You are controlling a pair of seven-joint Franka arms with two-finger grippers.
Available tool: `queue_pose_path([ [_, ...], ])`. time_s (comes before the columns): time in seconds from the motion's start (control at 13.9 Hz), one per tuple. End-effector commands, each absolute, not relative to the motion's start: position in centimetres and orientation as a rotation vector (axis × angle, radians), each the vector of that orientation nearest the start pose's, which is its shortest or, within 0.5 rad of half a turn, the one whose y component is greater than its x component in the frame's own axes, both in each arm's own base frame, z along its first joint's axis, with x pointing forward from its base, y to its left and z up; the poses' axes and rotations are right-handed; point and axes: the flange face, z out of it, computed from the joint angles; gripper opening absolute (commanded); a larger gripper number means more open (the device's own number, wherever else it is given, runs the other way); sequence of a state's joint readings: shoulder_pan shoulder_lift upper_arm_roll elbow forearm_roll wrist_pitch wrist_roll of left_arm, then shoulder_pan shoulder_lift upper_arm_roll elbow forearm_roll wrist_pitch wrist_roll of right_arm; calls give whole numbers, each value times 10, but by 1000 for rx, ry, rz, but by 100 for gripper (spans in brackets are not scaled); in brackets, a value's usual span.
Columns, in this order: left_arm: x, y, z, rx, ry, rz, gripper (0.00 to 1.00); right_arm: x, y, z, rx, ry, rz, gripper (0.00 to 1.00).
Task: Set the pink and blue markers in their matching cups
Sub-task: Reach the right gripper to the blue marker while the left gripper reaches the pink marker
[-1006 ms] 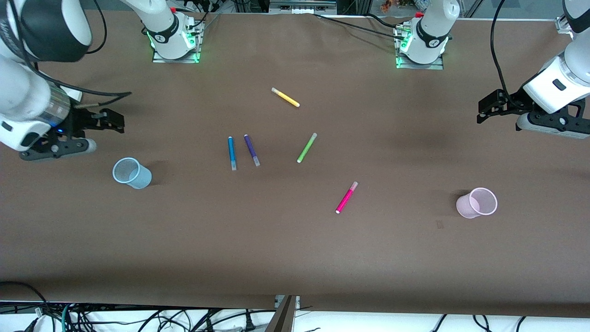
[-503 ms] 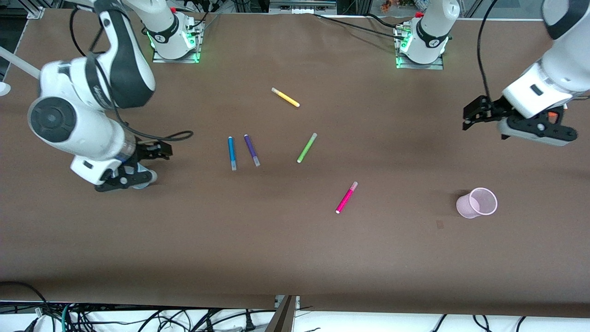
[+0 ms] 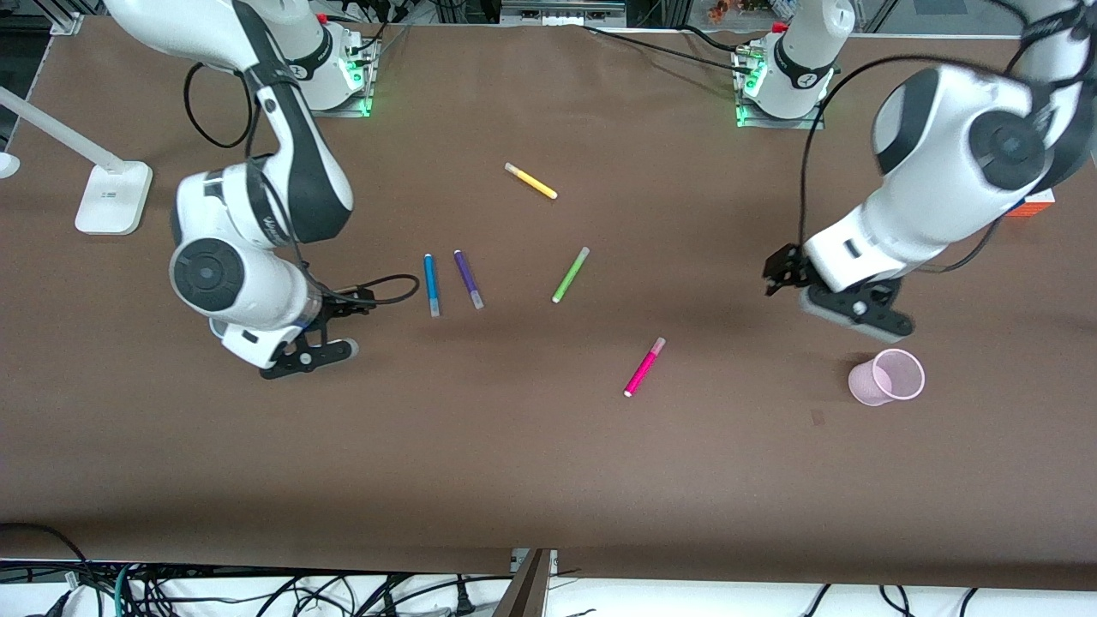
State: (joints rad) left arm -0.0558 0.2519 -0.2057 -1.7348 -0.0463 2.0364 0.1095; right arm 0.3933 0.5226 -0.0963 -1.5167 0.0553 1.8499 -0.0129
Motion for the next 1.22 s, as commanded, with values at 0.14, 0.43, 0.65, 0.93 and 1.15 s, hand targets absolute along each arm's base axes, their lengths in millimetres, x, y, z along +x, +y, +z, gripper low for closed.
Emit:
queue_pose_path([
  [0.14, 633, -203, 347, -3216, 651, -68, 100, 635, 251, 280, -3114, -450, 283, 100],
  [0.43, 630, -238, 294, -3162, 748, -96, 100, 622, 279, 248, -3151, -323, 278, 100],
  [0.65, 628, -255, 254, -3079, 786, -115, 100, 610, 281, 223, -3154, -238, 234, 100],
  [0.93, 622, -272, 217, -3087, 783, -112, 100, 594, 295, 210, -3141, -163, 243, 100],
  [1.15, 619, -279, 208, -3079, 742, -121, 100, 580, 302, 196, -3136, -94, 237, 100],
])
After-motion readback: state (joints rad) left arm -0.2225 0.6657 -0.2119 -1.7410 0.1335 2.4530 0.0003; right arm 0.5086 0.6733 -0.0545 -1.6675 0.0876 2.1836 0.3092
